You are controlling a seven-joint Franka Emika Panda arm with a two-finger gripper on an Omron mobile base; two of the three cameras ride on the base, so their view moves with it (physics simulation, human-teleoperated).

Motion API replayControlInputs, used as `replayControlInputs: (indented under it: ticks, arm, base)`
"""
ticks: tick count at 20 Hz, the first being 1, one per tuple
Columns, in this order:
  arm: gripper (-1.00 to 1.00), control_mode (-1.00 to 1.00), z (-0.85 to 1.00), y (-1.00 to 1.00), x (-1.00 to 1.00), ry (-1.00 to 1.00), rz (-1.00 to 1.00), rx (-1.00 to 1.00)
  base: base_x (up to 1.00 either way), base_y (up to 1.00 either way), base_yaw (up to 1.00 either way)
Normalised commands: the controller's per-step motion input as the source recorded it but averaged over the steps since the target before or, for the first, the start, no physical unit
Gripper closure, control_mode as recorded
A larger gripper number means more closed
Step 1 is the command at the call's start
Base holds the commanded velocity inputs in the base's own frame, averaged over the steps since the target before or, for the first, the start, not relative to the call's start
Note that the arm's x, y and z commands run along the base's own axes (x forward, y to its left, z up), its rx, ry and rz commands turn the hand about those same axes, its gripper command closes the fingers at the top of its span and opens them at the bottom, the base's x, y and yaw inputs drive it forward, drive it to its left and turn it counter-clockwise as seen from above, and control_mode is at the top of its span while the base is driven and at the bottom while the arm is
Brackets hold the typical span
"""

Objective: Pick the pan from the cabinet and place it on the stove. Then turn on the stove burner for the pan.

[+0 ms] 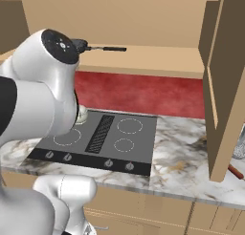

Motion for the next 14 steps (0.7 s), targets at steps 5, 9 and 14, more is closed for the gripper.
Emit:
replayControlInputs:
  ticks: [5, 9, 14]
  arm:
    - [-1.00, -1.00, 0.00, -0.33, 0.46, -0.12, -0.14, 0.00]
    - [-1.00, -1.00, 0.00, -0.31, 0.49, -0.09, -0.15, 0.02]
    - [-1.00, -1.00, 0.00, -0.27, 0.44, -0.08, -0.14, 0.02]
  base:
    - [0.00, 0.00, 0.00]
    - [0.00, 0.00, 0.00]
    - [0.00, 0.00, 0.00]
